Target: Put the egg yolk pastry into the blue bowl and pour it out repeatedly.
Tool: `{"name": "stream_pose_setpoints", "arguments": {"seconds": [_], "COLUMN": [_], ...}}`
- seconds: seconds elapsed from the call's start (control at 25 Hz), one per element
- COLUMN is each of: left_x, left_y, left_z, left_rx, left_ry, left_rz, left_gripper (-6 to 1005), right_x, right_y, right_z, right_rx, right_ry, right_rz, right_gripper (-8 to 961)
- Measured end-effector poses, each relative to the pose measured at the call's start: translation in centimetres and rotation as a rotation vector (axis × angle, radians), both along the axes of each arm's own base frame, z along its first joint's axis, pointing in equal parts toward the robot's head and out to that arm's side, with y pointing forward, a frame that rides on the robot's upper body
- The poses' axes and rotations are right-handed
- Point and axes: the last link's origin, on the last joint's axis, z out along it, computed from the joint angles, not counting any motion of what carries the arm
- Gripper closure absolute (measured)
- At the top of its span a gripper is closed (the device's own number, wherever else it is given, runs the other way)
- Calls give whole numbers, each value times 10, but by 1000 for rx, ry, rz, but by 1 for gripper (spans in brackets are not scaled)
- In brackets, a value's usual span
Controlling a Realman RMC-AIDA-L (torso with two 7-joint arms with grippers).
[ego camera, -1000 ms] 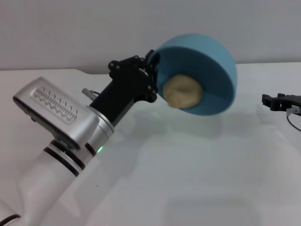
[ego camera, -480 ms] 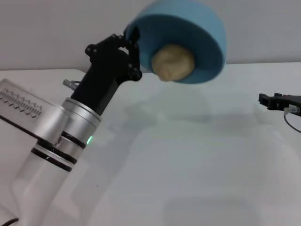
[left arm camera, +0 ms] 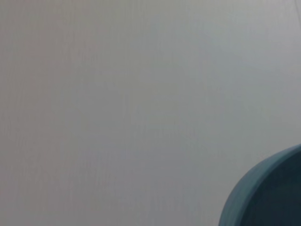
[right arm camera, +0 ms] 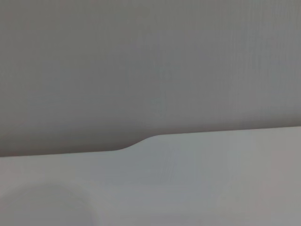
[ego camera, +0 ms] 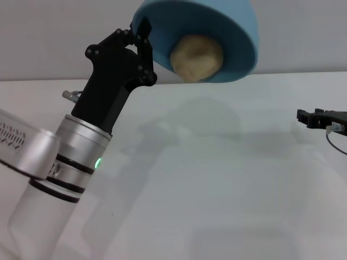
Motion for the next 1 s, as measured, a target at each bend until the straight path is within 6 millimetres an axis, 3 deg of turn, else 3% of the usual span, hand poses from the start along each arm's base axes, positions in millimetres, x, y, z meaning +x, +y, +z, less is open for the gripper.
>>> {"name": "stream_pose_setpoints", "arguments": {"seconds": [0.76, 1.0], "left_x": [19, 23], "left_y": [-5, 14], "left_z": [11, 2], "left_rx": [-13, -75], "left_ry": [-175, -149], "left_rz": [-100, -60], "left_gripper": [999, 998], "right_x": [-5, -6], "right_y": [3, 4], "right_z": [-1, -1], "right_rx": [-5, -5], "right_ry": [-6, -7], "right_rz": [17, 20], "right_gripper": [547, 547]}}
